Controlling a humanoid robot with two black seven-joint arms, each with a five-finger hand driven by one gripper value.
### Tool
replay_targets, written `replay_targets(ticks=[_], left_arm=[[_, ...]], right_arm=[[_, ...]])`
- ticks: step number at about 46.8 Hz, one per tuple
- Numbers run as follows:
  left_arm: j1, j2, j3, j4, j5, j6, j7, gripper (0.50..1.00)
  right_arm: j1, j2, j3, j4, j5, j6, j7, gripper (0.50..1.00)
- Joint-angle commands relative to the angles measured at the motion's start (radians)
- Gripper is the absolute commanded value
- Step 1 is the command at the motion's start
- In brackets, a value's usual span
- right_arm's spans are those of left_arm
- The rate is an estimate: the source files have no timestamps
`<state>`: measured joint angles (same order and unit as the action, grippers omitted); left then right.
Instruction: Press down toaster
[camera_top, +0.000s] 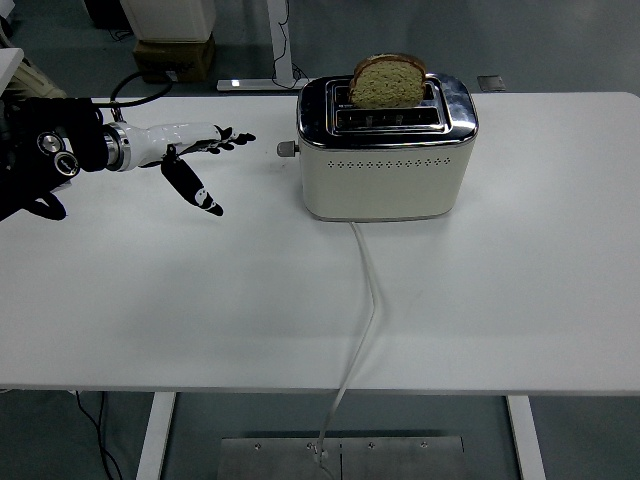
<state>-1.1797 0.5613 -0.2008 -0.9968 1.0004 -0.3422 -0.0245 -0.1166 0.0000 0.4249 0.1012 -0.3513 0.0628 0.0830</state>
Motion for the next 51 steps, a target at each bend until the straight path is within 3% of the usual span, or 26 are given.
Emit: replay_targets(ticks=[1, 20, 51], left_arm=[[0.000, -0.007, 0.000, 0.001, 0.000, 0.002, -0.002, 1.000], [0.000, -0.063, -0.002, 0.036, -0.009, 0.006, -0.002, 1.000], [0.008, -0.092, -0.002, 0.047, -0.019, 0.011, -0.002, 1.000]], right_arm=[[0.000, 0.000, 0.000, 0.000, 0.000, 0.000, 0.000, 1.000], [0.000, 0.000, 0.000, -0.001, 0.000, 0.000, 0.000, 1.000], [0.000, 0.000, 0.000, 0.000, 0.000, 0.000, 0.000, 1.000]])
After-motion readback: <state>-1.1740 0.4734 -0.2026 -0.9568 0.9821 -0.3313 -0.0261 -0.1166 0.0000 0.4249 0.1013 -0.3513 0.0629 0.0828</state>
